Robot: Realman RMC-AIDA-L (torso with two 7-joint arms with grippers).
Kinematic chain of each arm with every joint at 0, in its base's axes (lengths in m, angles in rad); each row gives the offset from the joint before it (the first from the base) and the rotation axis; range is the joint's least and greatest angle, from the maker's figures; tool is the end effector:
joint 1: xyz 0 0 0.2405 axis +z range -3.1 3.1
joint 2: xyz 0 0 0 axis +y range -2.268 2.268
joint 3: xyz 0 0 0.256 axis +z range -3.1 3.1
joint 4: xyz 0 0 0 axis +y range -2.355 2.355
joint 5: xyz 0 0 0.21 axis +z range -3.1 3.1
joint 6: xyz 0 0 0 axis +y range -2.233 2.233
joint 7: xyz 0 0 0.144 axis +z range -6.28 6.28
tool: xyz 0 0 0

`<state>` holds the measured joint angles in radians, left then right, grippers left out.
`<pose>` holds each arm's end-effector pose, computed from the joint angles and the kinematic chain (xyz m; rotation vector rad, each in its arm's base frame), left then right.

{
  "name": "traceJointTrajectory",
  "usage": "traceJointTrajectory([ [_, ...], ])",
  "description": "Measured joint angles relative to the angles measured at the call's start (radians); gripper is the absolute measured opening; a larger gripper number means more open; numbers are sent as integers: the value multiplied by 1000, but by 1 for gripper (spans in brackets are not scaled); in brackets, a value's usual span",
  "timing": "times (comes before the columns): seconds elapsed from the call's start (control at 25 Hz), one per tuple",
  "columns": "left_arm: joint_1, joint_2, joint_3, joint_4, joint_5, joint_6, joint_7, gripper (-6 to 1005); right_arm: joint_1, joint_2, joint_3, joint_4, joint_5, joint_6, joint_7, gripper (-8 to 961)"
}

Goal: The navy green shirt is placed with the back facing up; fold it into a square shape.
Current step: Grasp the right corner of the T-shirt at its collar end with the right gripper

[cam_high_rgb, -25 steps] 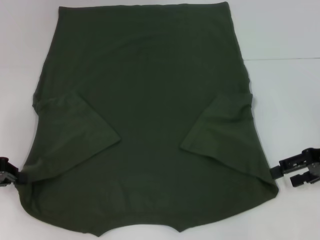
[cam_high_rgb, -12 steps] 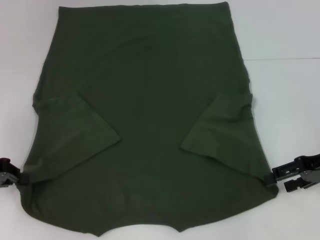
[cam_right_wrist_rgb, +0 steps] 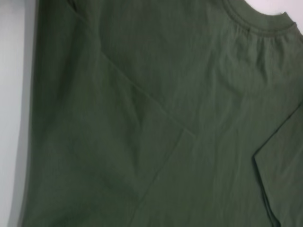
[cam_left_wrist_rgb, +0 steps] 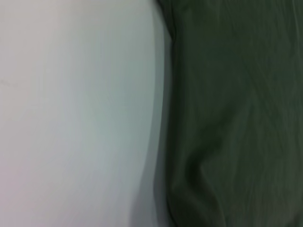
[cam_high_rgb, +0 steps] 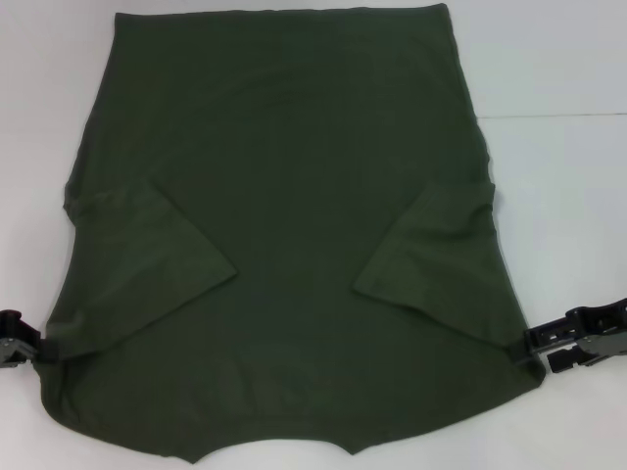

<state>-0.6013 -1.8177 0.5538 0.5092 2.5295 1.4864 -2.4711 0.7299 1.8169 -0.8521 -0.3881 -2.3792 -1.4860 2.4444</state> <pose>-0.3564 0.3332 0.0792 -1.9989 -2.0626 -0.1338 0.3096 0.3525 0.0385 -2.2960 1.9809 -0.0594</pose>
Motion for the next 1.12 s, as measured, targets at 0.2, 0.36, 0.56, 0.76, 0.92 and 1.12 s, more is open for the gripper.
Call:
traceJointTrajectory([
  [0.2, 0, 0, 0, 0, 0, 0, 0, 3, -2, 6, -2, 0, 0, 16, -5, 893],
  [0.36, -1, 0, 0, 0, 0, 1, 0, 5, -2, 13, -2, 0, 0, 23, -8, 893],
  [0.56, -3, 1, 0, 0, 0, 3, 0, 4, -3, 21, 2, 1, 0, 27, -12, 892],
  [0.76, -5, 3, 0, 0, -2, 3, 2, 4, 0, 28, 6, 2, 2, 29, -14, 892],
  [0.92, -7, 3, 0, 0, -3, 3, 6, 4, 4, 32, 9, 2, 5, 37, -14, 891],
  [1.12, -8, 4, 0, 0, -4, 4, 7, 5, 8, 41, 10, 2, 12, 46, -15, 891],
])
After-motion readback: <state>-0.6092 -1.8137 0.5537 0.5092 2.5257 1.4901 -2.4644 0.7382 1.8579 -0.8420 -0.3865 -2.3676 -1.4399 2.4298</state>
